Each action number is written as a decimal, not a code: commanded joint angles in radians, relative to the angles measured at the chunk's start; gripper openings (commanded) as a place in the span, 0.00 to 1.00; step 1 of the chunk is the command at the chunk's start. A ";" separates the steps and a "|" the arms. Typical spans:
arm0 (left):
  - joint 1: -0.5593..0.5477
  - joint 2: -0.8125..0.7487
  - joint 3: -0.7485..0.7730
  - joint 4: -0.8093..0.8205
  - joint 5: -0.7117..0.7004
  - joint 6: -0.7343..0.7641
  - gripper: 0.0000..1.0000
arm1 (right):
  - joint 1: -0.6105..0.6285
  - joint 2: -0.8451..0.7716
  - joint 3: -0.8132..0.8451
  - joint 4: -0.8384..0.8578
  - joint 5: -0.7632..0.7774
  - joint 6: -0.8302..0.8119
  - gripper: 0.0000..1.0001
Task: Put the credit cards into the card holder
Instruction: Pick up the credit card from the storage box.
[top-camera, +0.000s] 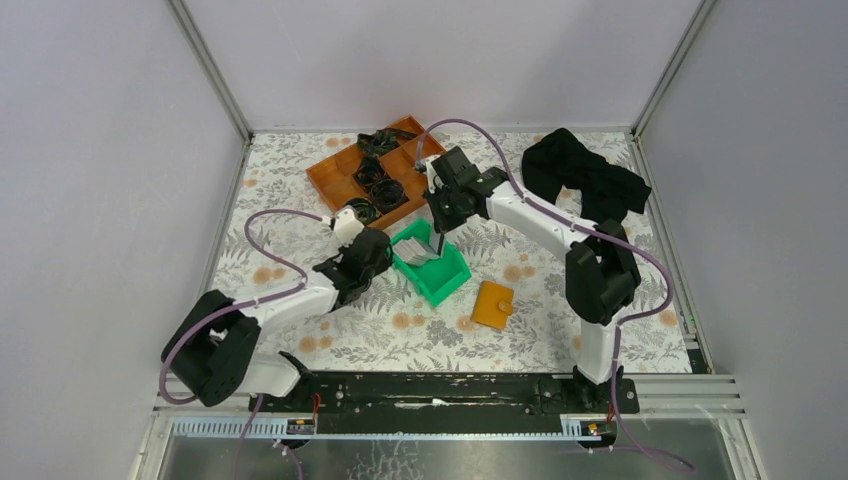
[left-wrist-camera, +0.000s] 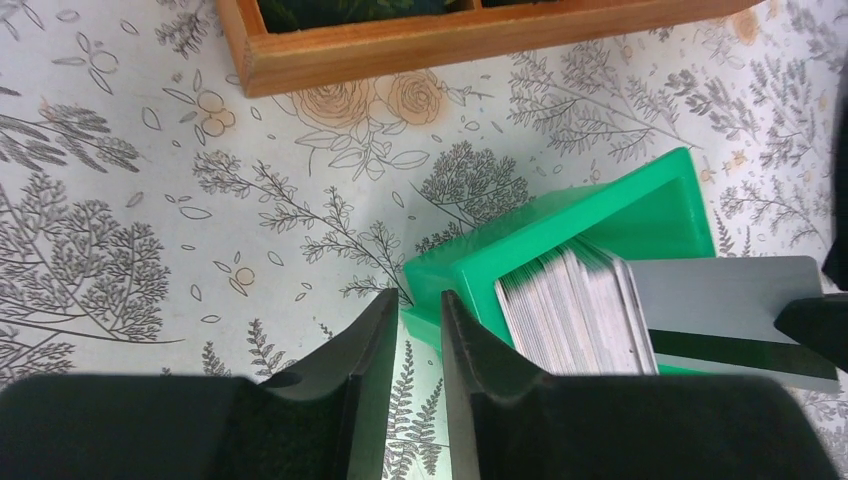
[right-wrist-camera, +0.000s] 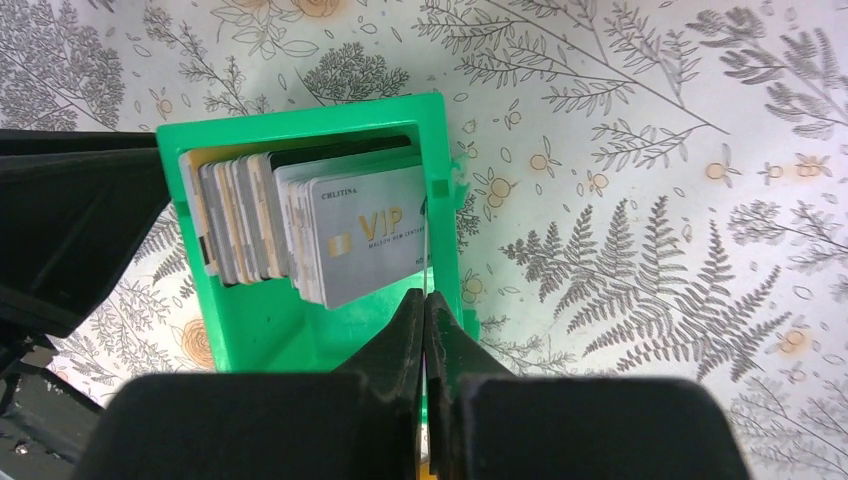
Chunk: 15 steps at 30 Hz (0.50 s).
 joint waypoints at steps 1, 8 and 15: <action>-0.005 -0.084 0.010 -0.052 -0.074 0.012 0.31 | 0.029 -0.104 0.039 -0.017 0.077 -0.028 0.00; -0.005 -0.247 0.055 -0.146 -0.112 0.081 0.45 | 0.039 -0.183 0.117 -0.080 0.077 -0.026 0.00; -0.004 -0.420 -0.008 0.110 0.272 0.296 0.54 | 0.039 -0.341 0.061 -0.135 -0.041 0.008 0.00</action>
